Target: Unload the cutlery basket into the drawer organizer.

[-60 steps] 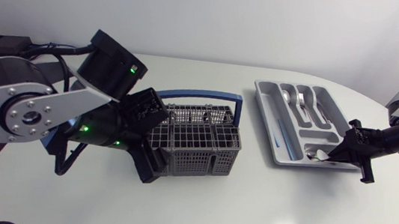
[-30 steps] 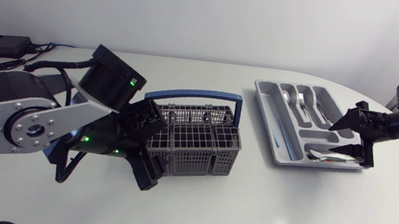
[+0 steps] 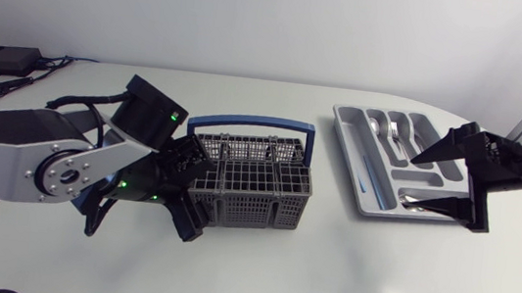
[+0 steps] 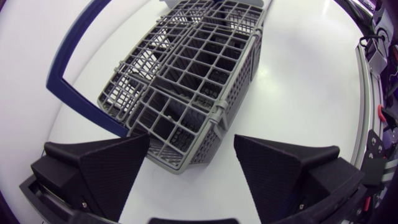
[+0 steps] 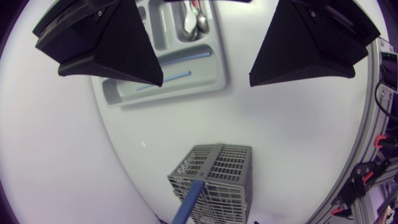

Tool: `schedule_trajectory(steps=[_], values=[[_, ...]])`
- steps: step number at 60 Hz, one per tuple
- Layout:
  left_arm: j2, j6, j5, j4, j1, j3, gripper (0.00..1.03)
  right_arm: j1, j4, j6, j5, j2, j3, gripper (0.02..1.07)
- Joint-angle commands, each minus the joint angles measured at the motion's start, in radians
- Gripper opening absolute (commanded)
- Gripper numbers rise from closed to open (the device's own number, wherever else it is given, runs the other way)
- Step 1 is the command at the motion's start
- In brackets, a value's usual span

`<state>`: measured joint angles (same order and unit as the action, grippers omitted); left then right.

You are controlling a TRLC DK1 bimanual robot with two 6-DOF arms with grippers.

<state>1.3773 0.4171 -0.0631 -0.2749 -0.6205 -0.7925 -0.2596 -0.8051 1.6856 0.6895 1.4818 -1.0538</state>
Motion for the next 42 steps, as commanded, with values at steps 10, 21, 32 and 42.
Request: schedule_trajectory(steps=[10, 21, 32, 42], values=[[0.042, 0.043, -0.015, 0.029, 0.045, 0.013, 0.99, 0.198, 0.167, -0.259, 0.019, -0.055, 0.156, 1.03], [0.057, 0.054, -0.015, 0.039, 0.059, 0.007, 0.99, 0.356, 0.320, -0.438, -0.001, -0.035, 0.207, 1.03], [0.060, 0.060, -0.015, 0.043, 0.065, 0.001, 0.99, 0.464, 0.442, -0.590, -0.047, 0.032, 0.183, 1.03], [0.072, 0.068, -0.014, 0.049, 0.065, -0.007, 0.99, 0.496, 0.494, -0.659, -0.061, 0.110, 0.127, 1.03]])
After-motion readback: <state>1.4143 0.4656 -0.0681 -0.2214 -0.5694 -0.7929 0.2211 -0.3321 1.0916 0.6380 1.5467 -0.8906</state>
